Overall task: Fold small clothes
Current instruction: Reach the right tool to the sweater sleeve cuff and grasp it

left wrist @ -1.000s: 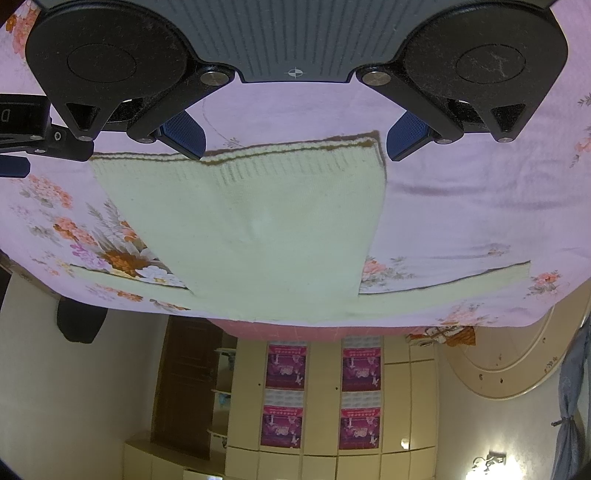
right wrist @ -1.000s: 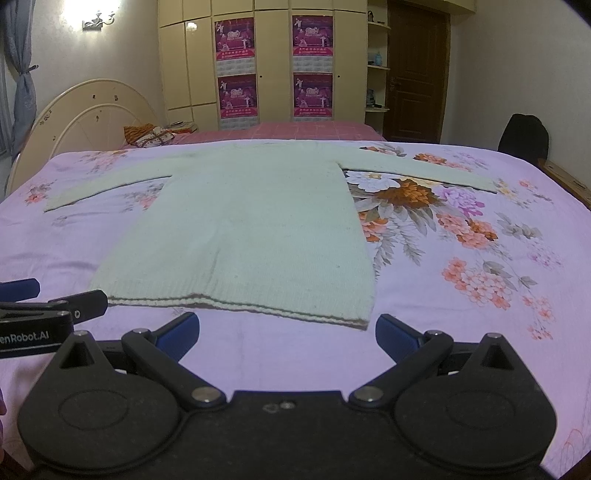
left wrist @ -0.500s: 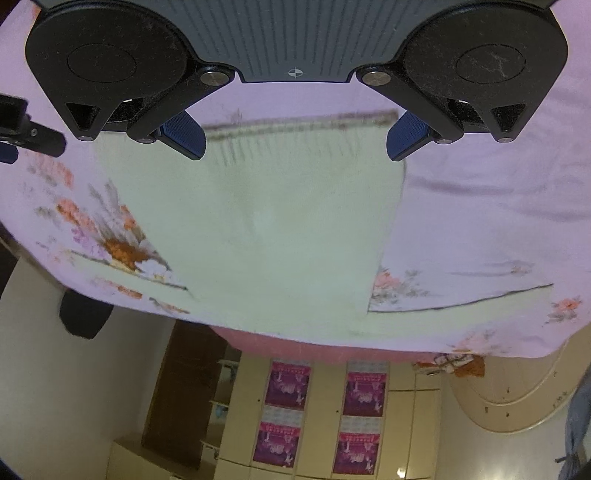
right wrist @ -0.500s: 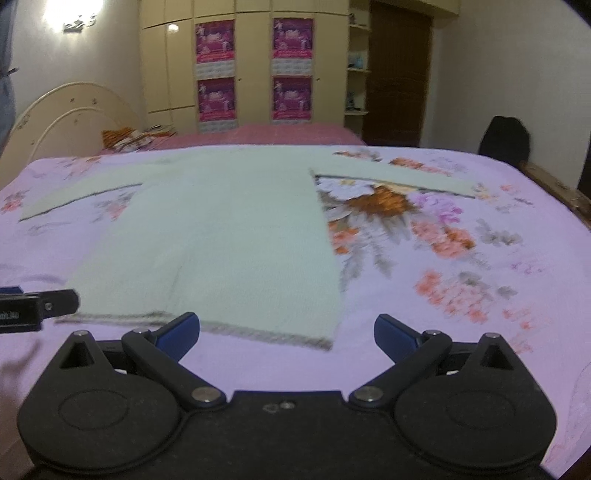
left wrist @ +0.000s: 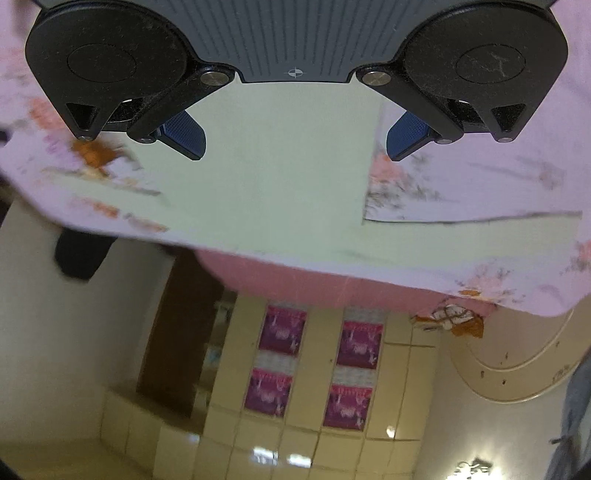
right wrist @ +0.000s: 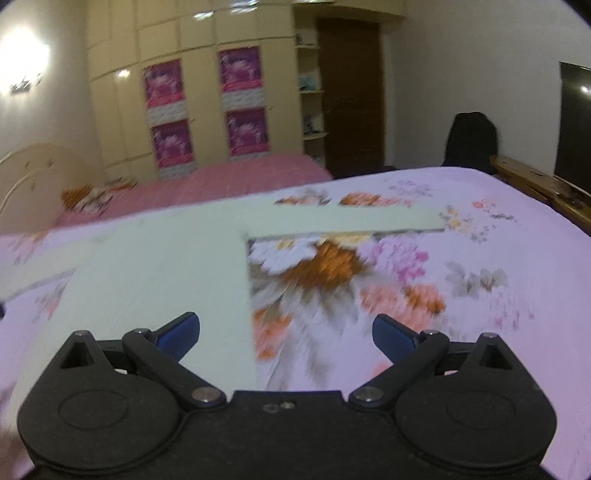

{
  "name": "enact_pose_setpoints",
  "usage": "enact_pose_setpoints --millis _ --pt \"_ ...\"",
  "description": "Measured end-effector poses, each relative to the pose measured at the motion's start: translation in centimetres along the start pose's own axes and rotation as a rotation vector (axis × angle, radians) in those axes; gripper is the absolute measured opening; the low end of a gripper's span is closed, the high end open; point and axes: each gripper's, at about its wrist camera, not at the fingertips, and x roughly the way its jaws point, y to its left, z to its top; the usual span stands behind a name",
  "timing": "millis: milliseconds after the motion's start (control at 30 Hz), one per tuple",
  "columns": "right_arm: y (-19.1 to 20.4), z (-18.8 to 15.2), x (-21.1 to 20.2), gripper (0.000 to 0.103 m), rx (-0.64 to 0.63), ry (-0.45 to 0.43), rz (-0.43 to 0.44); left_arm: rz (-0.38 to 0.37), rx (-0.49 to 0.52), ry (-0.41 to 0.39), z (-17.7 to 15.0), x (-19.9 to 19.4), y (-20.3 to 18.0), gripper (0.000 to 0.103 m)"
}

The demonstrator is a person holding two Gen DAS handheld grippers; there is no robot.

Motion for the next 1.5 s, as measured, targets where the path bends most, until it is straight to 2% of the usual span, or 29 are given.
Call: enact_pose_setpoints --millis 100,200,300,333,367,400,433,467,600,767,833,900,1000,1133,1233,1300,1400,1500 --pt "-1.4 2.0 3.0 0.098 0.019 -0.024 -0.023 0.087 0.007 -0.005 1.8 3.2 0.9 0.103" --pt "-3.1 4.0 6.5 0.097 0.037 -0.052 -0.055 0.128 0.028 -0.002 3.4 6.5 1.7 0.103" --pt "-5.8 5.9 10.2 0.096 0.117 -0.060 -0.074 0.186 0.042 0.000 4.6 9.8 2.1 0.103" --pt "-6.7 6.5 11.5 0.091 0.143 -0.062 -0.086 0.192 0.036 0.001 4.9 10.6 2.2 0.103" --pt "-7.6 6.8 12.8 0.080 0.160 -0.060 -0.102 0.201 0.035 0.006 5.1 11.7 2.2 0.103" --pt "-8.7 7.2 14.3 0.041 0.175 -0.048 -0.125 0.213 0.038 0.012 5.2 12.6 2.3 0.103" --pt "-9.8 7.5 15.9 0.037 0.198 -0.028 -0.142 0.225 0.038 0.020 5.3 13.6 2.3 0.103" --pt "-11.0 7.6 17.3 0.042 0.228 -0.016 -0.149 0.232 0.037 0.028 5.3 14.5 2.4 0.103" --pt "-16.0 7.6 22.6 0.042 0.401 0.025 -0.148 0.248 0.033 0.040 5.8 17.5 2.4 0.103" --pt "-21.1 6.7 26.6 0.043 0.615 0.030 -0.161 0.210 0.029 0.041 6.5 19.9 2.5 0.103" --pt "-22.4 6.5 27.8 0.039 0.686 0.027 -0.146 0.174 0.011 0.047 6.9 20.9 2.8 0.103" --pt "-23.1 6.4 28.5 0.039 0.721 0.008 -0.133 0.157 -0.006 0.057 7.2 21.7 3.1 0.103" --pt "-23.1 6.9 29.4 0.034 0.702 0.009 -0.141 0.145 -0.027 0.067 7.6 22.6 3.3 0.103" --pt "-23.4 7.1 30.4 0.007 0.700 0.017 -0.160 0.135 -0.029 0.067 7.8 23.2 3.5 0.103" --pt "-23.4 7.4 30.6 0.004 0.683 0.008 -0.175 0.131 -0.031 0.072 7.8 23.2 4.1 0.103" --pt "-22.5 8.0 30.5 0.004 0.625 0.004 -0.198 0.135 -0.031 0.077 7.8 22.9 4.5 0.103" --pt "-19.8 9.4 30.4 0.004 0.479 -0.013 -0.191 0.141 -0.051 0.091 7.8 22.6 5.5 0.103" --pt "-15.2 10.7 30.8 0.004 0.309 -0.009 -0.137 0.153 -0.068 0.087 8.0 22.2 6.3 0.103"
